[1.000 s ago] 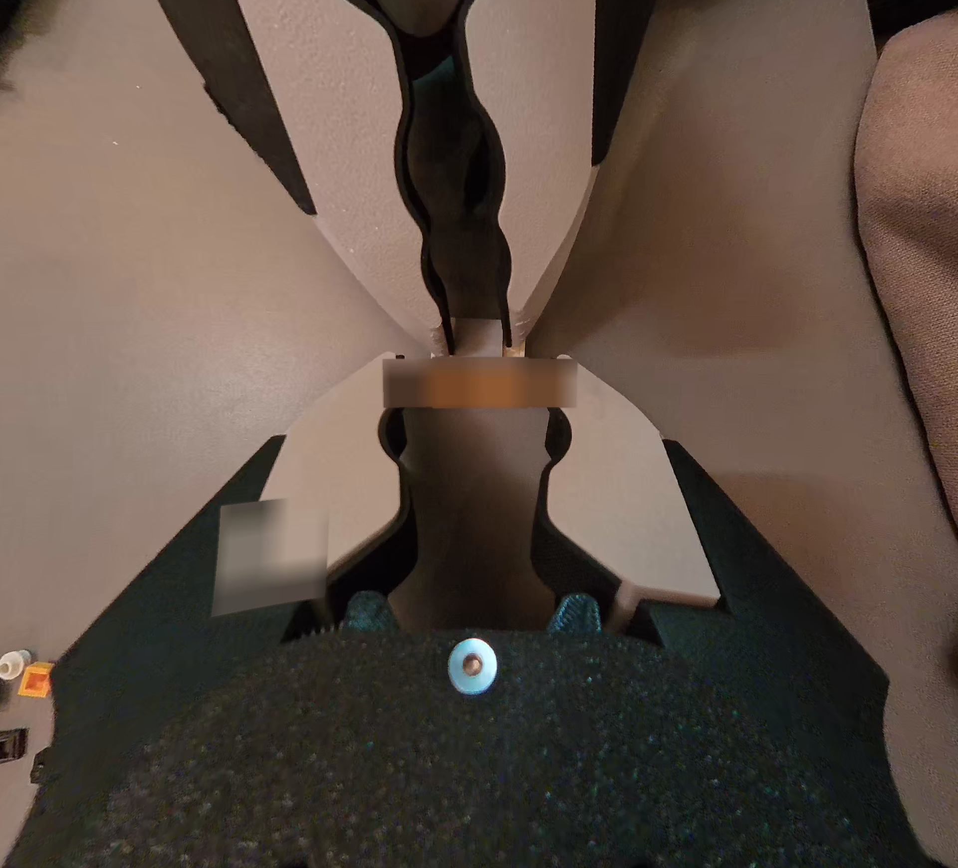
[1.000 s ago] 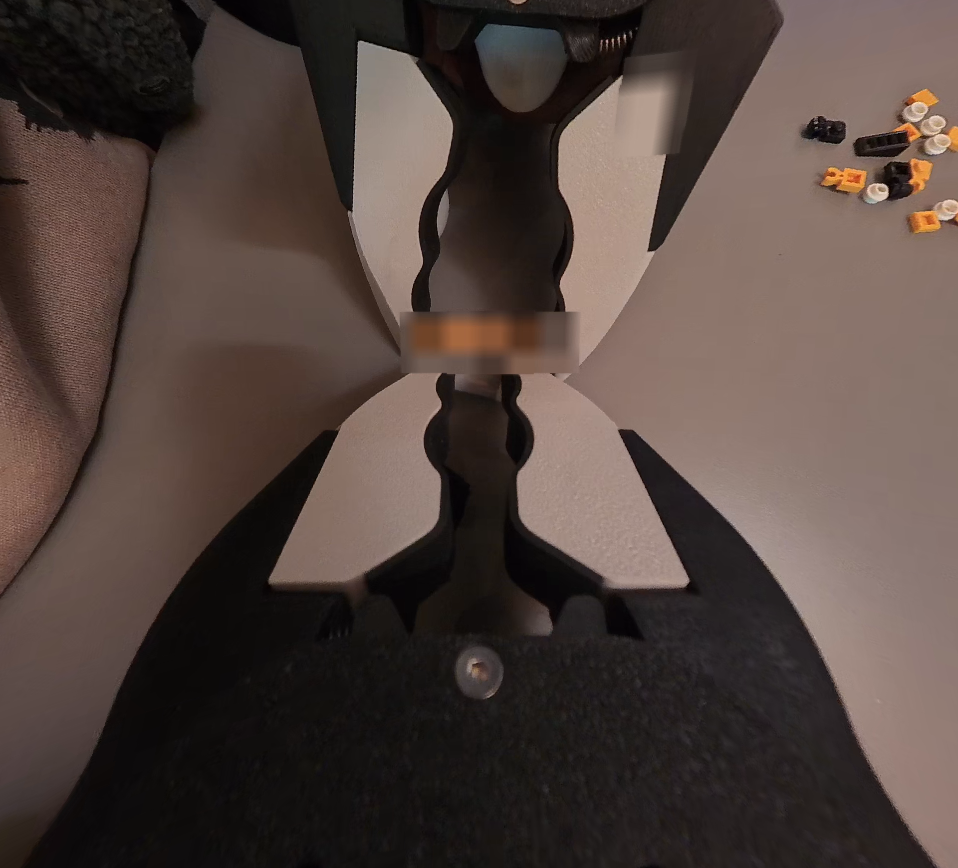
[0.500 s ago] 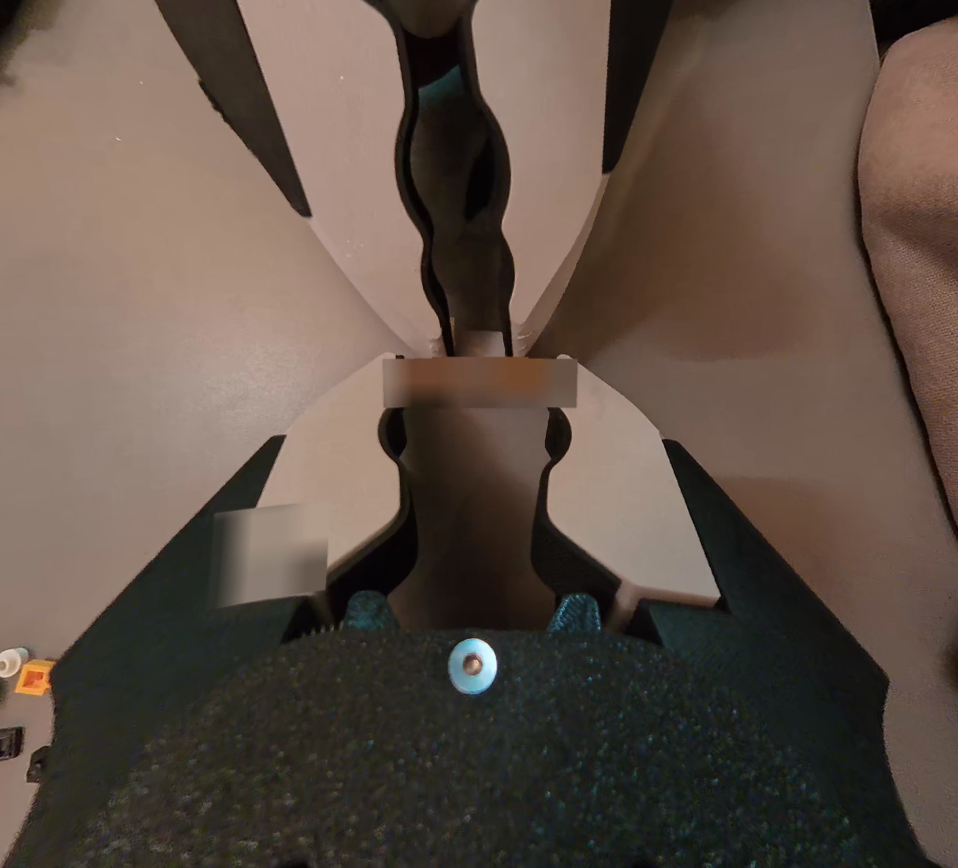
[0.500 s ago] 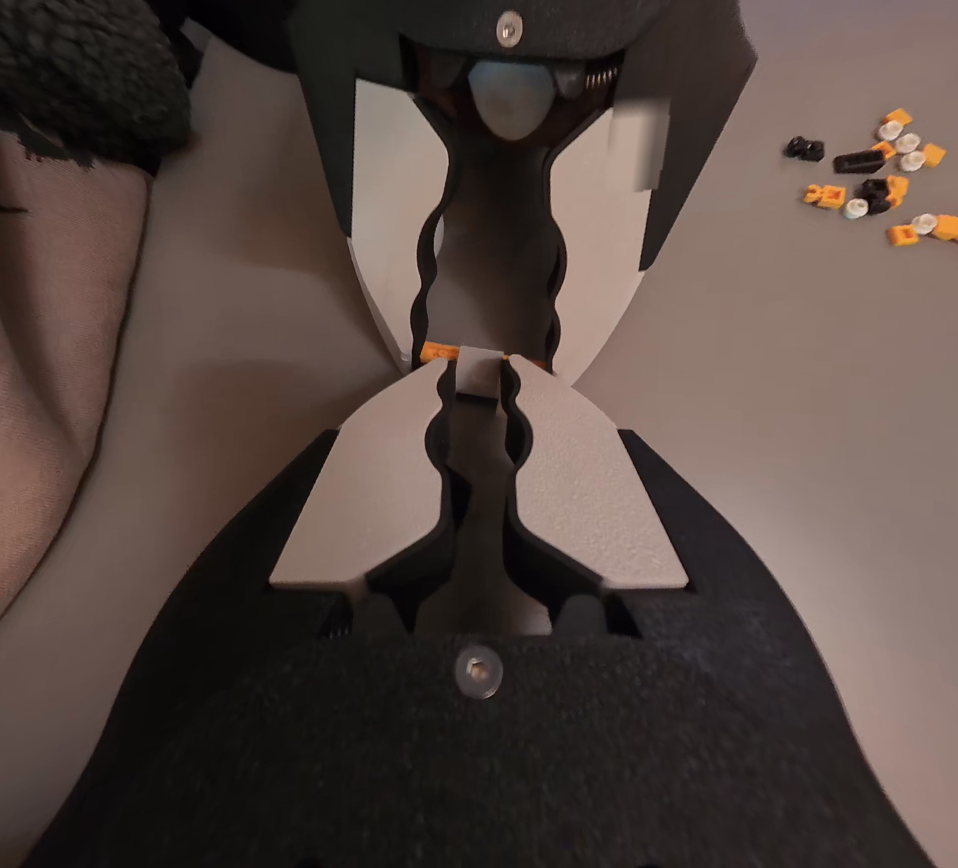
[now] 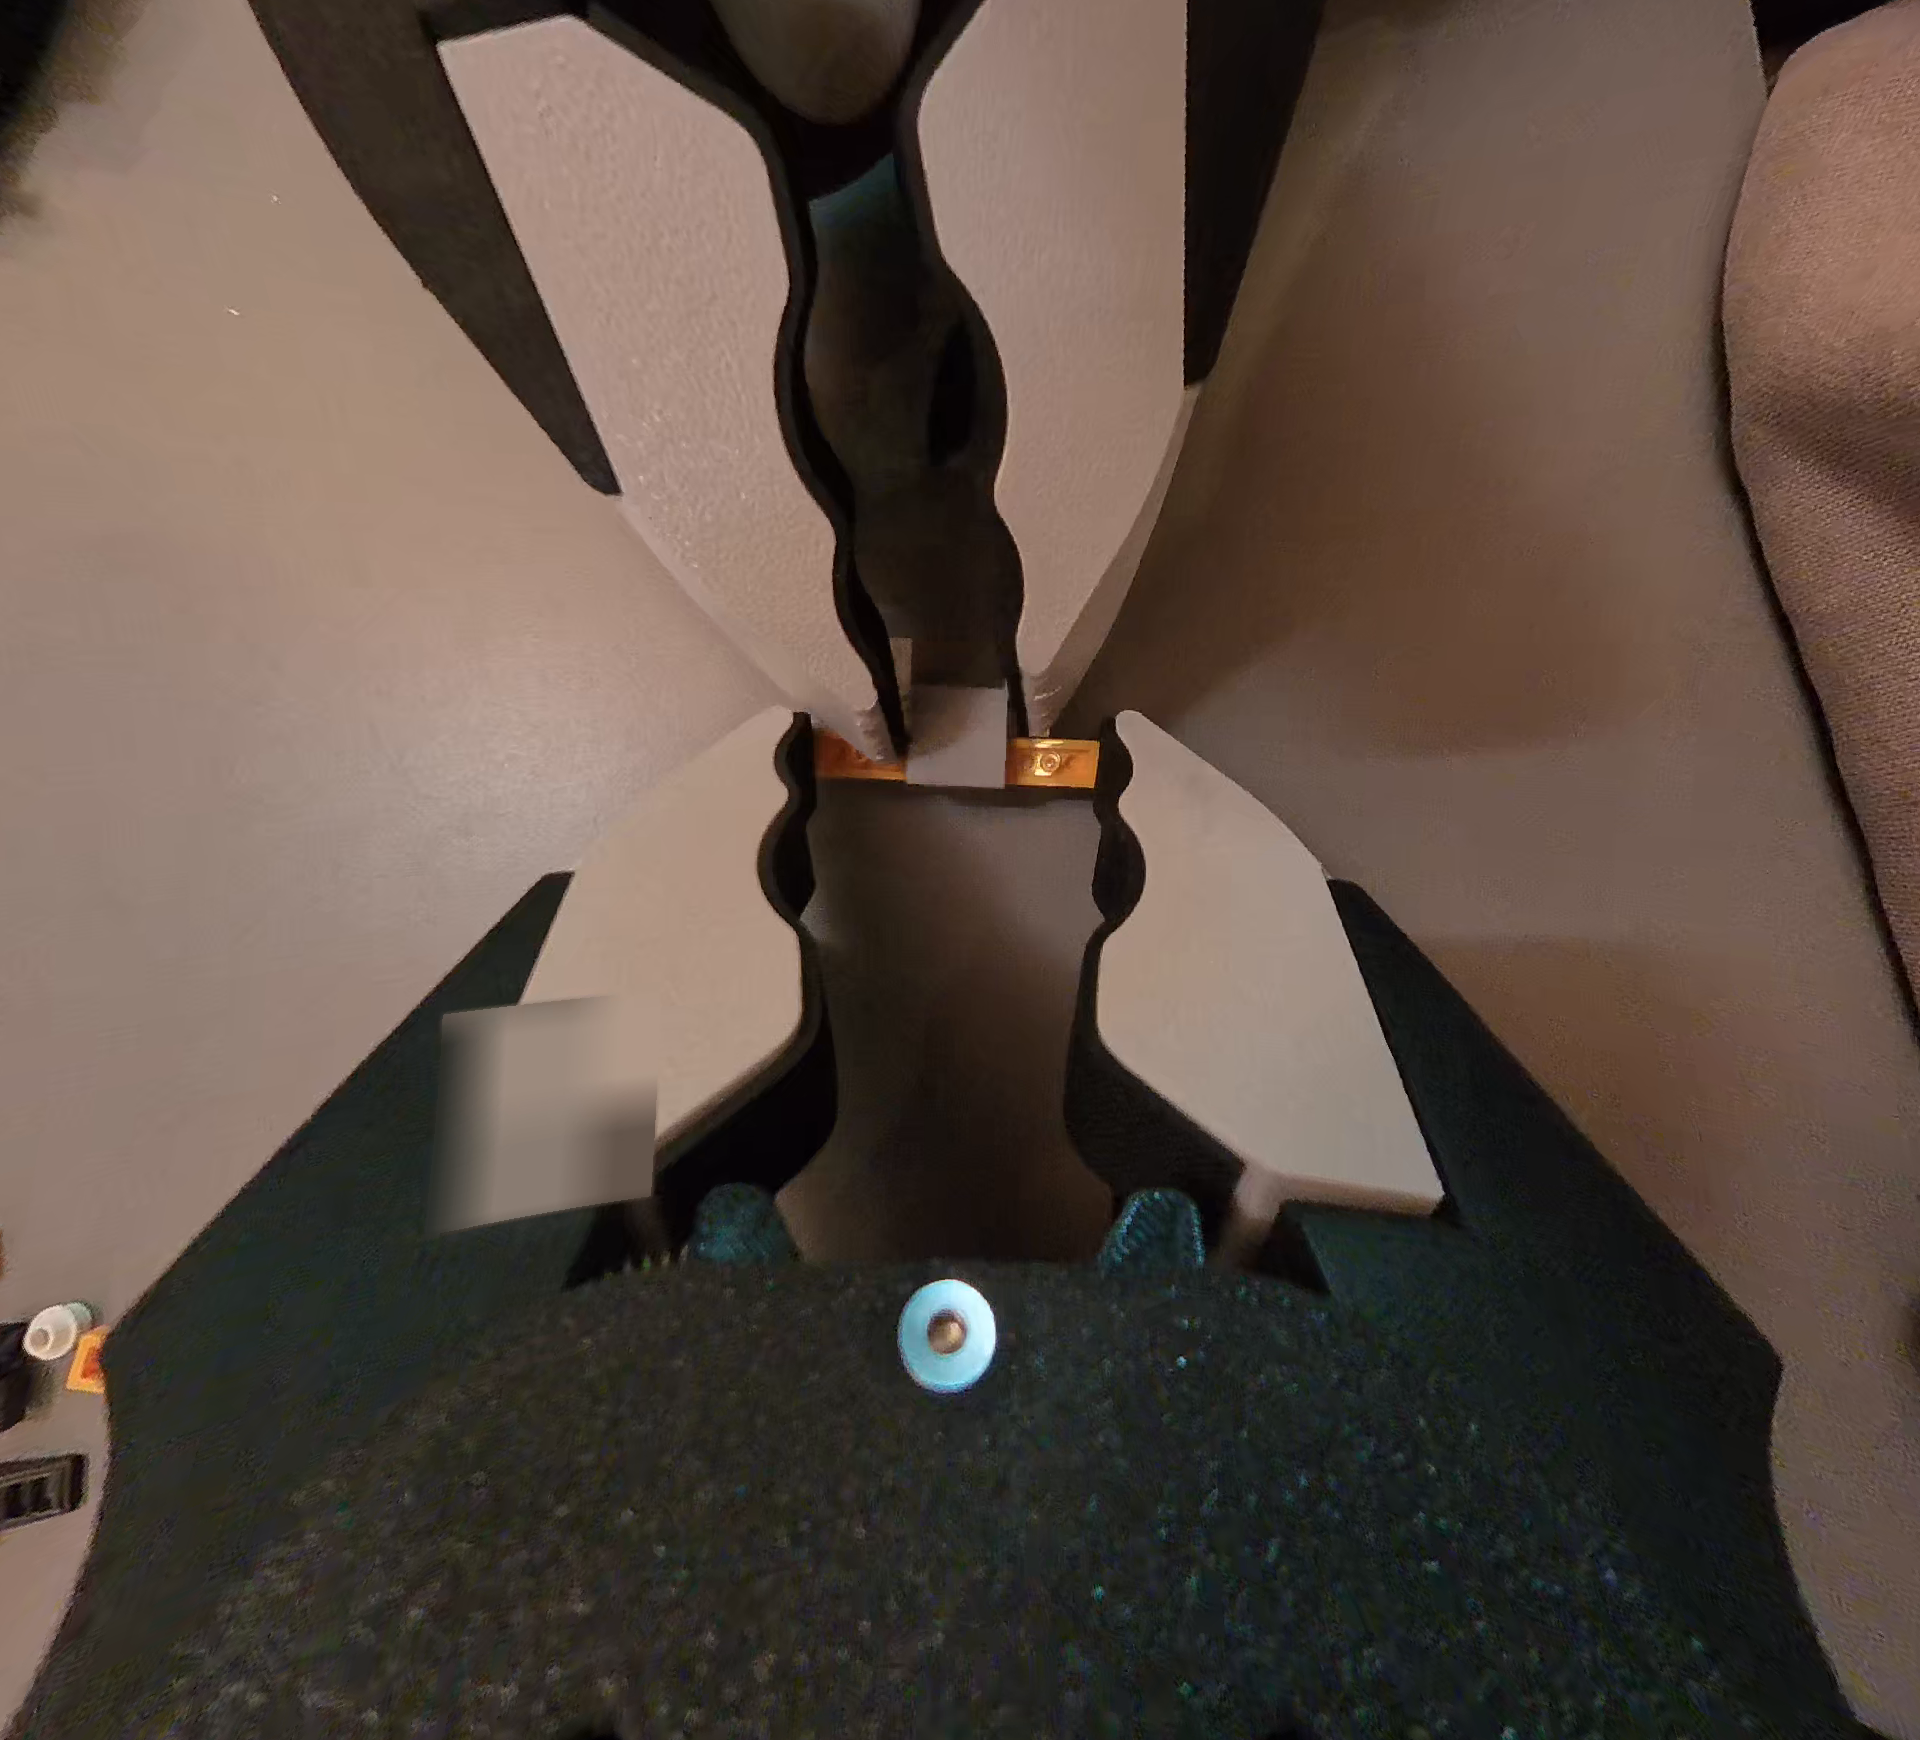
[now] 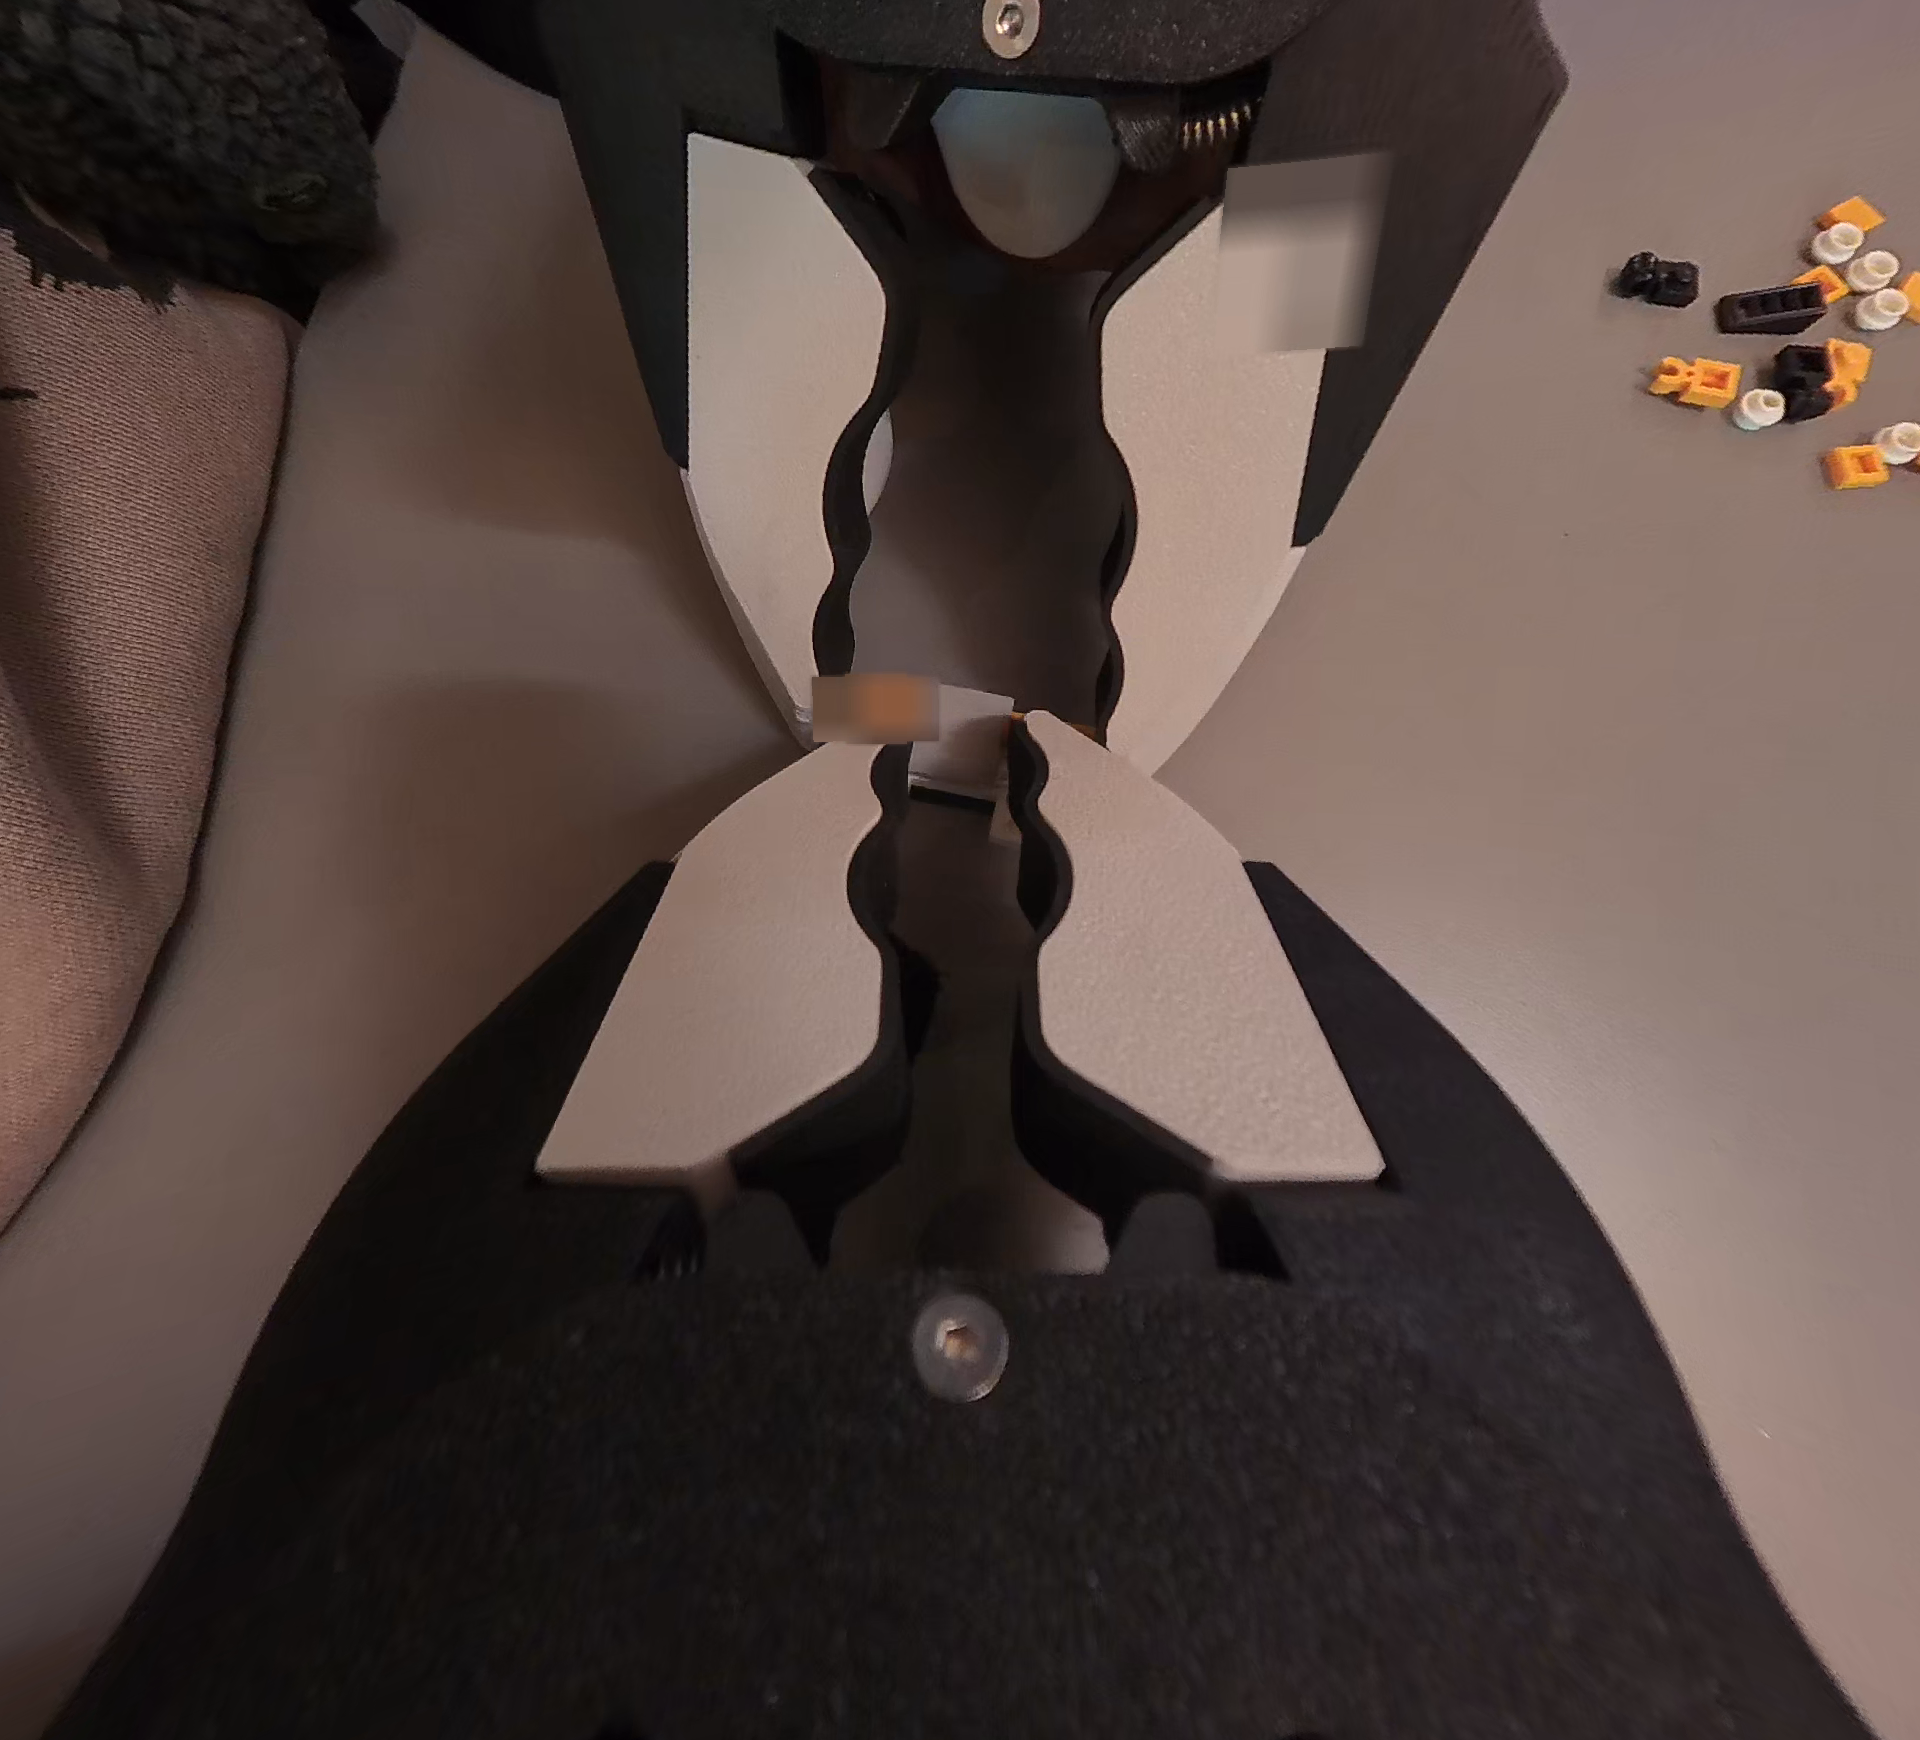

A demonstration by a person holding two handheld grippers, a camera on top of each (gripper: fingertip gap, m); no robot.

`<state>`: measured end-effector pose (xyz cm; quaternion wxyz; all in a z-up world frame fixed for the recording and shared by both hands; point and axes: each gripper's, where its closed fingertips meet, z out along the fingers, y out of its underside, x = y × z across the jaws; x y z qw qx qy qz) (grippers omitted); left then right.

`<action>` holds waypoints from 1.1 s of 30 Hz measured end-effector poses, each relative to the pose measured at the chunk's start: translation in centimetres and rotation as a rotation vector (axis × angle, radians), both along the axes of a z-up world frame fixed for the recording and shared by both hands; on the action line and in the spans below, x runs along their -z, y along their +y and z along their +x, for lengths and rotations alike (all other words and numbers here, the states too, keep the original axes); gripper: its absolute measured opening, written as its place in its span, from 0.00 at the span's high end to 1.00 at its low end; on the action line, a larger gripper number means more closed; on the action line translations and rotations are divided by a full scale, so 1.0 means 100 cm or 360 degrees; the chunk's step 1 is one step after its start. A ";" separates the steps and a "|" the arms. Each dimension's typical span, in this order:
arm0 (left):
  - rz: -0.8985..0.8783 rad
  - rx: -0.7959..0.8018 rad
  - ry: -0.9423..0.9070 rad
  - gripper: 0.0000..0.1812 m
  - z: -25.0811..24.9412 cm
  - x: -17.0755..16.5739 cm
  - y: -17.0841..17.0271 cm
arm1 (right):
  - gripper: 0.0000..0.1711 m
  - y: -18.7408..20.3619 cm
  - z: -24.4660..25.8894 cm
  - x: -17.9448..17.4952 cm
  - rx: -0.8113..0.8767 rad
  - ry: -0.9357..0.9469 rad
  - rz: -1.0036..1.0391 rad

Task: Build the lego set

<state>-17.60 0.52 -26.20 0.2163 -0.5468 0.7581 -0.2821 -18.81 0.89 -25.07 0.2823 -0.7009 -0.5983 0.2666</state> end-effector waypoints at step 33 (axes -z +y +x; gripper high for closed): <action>0.0145 -0.0229 0.0079 0.72 -0.013 -0.021 0.042 | 0.79 0.037 0.006 -0.027 0.0768 0.0760 -0.1020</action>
